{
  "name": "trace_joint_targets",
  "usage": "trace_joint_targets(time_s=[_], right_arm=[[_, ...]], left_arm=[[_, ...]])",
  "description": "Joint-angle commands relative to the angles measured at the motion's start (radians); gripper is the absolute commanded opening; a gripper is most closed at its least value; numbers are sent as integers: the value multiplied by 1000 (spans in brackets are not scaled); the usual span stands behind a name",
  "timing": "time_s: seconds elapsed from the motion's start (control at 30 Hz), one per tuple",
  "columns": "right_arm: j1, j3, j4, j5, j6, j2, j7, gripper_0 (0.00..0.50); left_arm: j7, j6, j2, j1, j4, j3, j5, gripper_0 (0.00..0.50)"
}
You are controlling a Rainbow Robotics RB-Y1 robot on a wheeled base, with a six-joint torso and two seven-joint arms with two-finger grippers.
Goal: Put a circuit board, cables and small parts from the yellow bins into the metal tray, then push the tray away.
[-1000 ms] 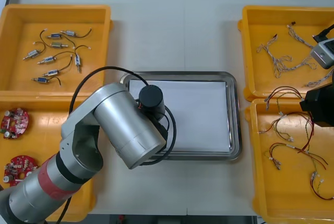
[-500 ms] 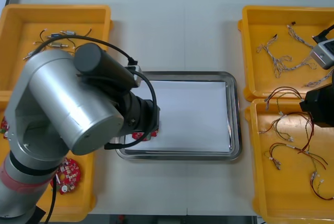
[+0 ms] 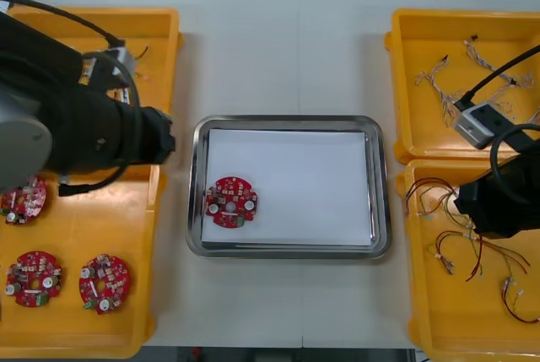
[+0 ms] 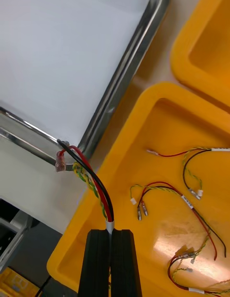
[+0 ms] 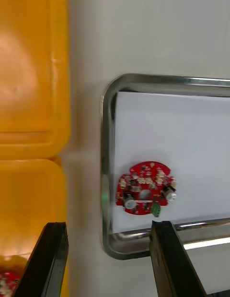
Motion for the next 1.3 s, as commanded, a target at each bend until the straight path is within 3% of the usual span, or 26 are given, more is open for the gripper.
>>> trace_joint_targets(time_s=[0.03,0.23,0.6,0.97,1.3], right_arm=[[-67,100,-38,-1,3,-36,12,0],[-150,232,-38,36,3,-36,21,0],[-297,492,-17,120,-72,-29,32,0],[-450,678,124,185,-157,49,67,0],[-512,796,236,266,-262,70,116,0]], left_arm=[[-186,6,126,11,-28,119,80,500],[-341,6,193,42,27,211,112,500],[-674,6,210,42,235,300,74,500],[-992,-40,210,-99,522,317,46,500],[-1266,-106,201,-245,755,311,30,500]])
